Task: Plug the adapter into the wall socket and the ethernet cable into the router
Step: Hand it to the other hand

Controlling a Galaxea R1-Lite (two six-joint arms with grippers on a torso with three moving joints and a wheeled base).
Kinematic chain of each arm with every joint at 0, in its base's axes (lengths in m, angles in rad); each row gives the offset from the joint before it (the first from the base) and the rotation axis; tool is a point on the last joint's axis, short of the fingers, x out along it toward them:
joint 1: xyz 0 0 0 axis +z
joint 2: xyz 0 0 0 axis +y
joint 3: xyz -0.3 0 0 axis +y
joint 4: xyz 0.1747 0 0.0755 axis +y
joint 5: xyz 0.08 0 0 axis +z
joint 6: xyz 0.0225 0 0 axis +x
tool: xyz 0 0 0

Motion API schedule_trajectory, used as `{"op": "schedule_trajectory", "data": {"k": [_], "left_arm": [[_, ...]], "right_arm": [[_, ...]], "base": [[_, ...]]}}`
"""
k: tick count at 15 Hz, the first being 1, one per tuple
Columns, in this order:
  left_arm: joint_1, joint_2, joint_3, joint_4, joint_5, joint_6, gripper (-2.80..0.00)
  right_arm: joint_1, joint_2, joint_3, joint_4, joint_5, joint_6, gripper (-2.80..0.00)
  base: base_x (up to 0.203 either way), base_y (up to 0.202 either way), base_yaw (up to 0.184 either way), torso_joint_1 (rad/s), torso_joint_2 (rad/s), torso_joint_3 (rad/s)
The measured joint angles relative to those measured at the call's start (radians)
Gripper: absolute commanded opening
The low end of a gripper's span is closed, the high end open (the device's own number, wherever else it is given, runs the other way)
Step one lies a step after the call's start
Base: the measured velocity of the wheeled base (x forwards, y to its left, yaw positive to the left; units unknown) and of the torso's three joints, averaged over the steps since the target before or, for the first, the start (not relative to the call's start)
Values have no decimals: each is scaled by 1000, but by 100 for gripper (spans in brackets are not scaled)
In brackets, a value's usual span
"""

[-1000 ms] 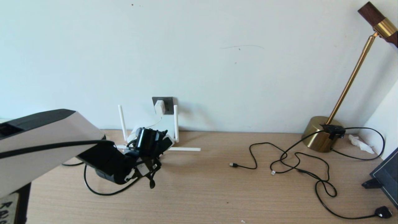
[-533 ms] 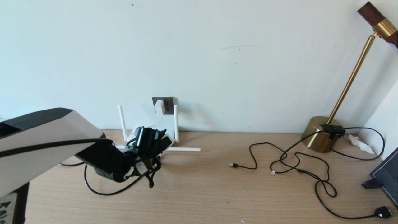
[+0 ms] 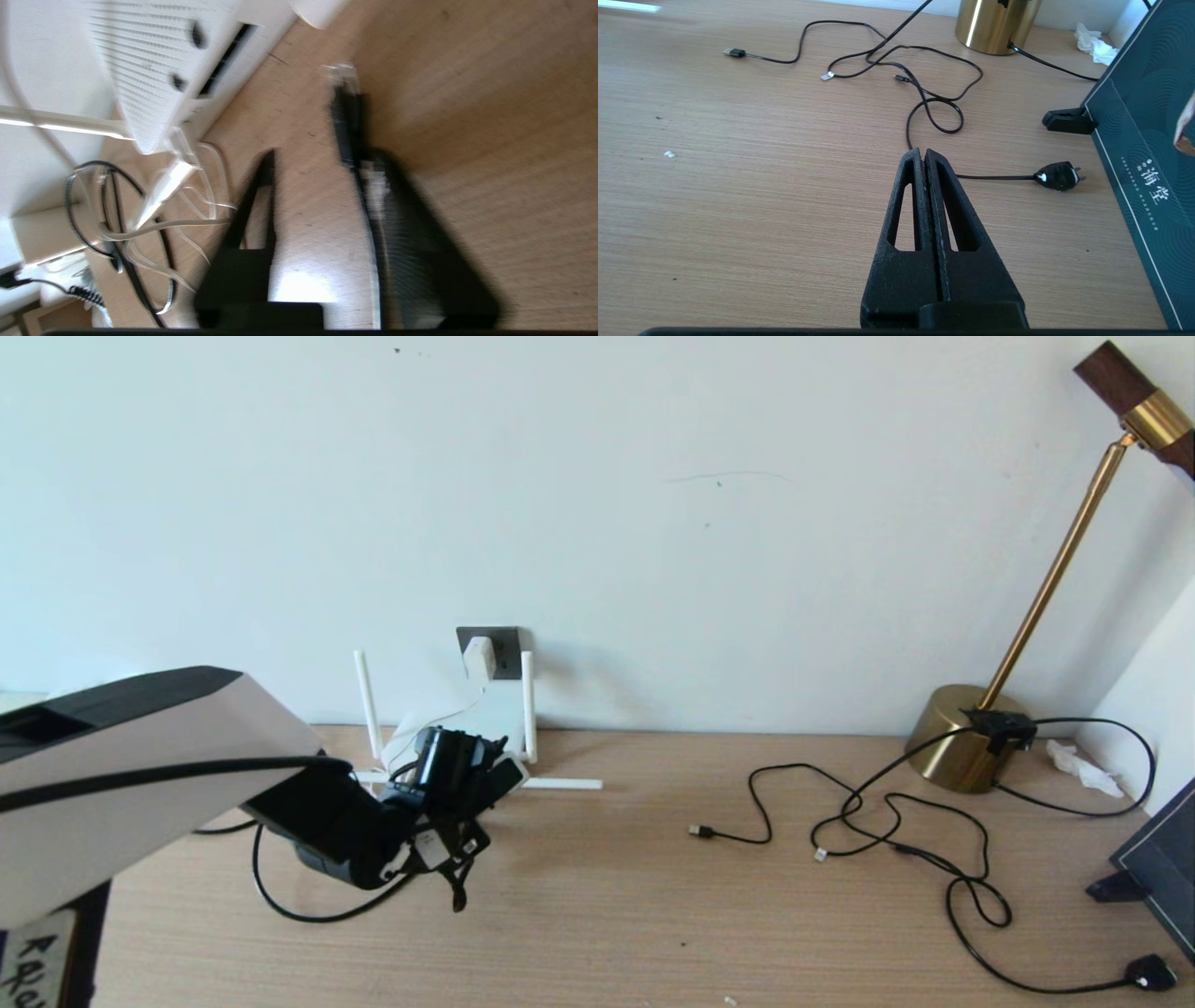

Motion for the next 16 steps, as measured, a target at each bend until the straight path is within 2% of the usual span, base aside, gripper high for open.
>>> {"op": "schedule_trajectory", "data": {"k": [2, 7, 10, 13, 16], "left_arm": [[2, 3, 1, 6, -20, -4, -280], [8, -11, -6, 94, -108, -98, -280], [14, -60, -3, 149, -172, -128, -280], [26, -175, -2, 299, -285, -206, -280], [46, -332, -10, 552, -454, -343, -280]], "right_arm": [[0, 0, 0, 0, 0, 0, -280], [0, 0, 0, 0, 0, 0, -280], [0, 0, 0, 0, 0, 0, -280], [0, 0, 0, 0, 0, 0, -280], [0, 0, 0, 0, 0, 0, -280]], "base": [[0, 0, 0, 0, 0, 0], [0, 0, 0, 0, 0, 0], [0, 0, 0, 0, 0, 0], [0, 0, 0, 0, 0, 0], [0, 0, 0, 0, 0, 0]]}}
